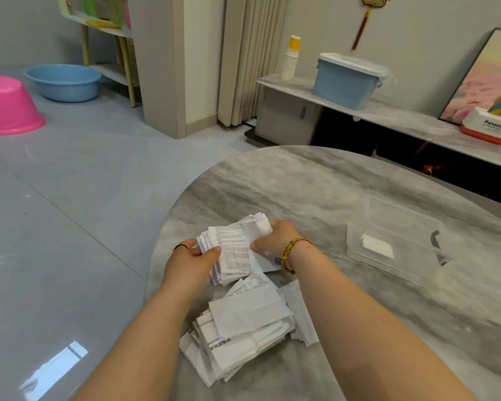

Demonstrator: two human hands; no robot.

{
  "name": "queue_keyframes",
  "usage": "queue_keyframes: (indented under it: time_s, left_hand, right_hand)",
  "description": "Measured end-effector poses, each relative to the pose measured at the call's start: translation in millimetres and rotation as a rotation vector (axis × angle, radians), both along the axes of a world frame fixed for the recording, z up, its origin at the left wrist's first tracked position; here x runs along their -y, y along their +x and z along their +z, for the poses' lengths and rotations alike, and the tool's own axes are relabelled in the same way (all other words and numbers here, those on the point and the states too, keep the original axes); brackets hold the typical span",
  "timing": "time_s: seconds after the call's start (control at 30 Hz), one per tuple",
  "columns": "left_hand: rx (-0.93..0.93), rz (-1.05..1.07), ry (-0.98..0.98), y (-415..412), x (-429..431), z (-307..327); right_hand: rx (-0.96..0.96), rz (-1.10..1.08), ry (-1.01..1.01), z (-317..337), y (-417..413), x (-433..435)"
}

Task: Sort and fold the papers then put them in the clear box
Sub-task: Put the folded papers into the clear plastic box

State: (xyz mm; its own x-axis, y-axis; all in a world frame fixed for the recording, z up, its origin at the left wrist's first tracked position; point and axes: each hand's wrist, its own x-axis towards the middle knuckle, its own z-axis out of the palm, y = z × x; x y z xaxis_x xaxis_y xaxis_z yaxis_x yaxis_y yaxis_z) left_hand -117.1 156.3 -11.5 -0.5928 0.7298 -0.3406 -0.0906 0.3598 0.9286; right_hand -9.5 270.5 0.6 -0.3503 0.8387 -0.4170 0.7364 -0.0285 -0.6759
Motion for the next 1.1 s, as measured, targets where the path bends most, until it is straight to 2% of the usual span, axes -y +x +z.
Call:
queue_keyframes:
  time_s: [0.17, 0.37, 0.47, 0.6, 0.77, 0.93, 1.0, 1.1]
  left_hand:
    - [0.055, -0.009, 0.025, -3, -4, -3]
    - [0.168, -0.048, 0.158, -8, -3, -1]
    - [0.136, -0.009, 0.233, -3, -3, 9]
    - [0.006, -0.036, 0.325, 9, 0, 34]
    - [-0.010, -0.189, 0.446, 39, 19, 62]
    - [-0.035, -0.372, 0.434, 82, 44, 64]
    - [-0.022, -0.448, 0.415, 99, 52, 59]
    - [-0.059, -0.542, 0.408, 125, 63, 51]
  right_hand:
    - [-0.283, -0.064, -0.042, 0, 10, 6]
    - [-0.394, -0.077, -0.016, 4, 14, 12]
    - [-0.464, -0.072, 0.048, 18, 16, 17]
    - [-0.546, -0.037, 0.151, 45, 27, 31]
    - [-0.674, -0.127, 0.237, 73, 74, 65]
    - [-0.737, -0.130, 0.201, 79, 139, 108]
    - [-0.743, -0.158, 0.185, 76, 166, 124]
    - [-0.644, -0.207, 0.205, 67, 198, 145]
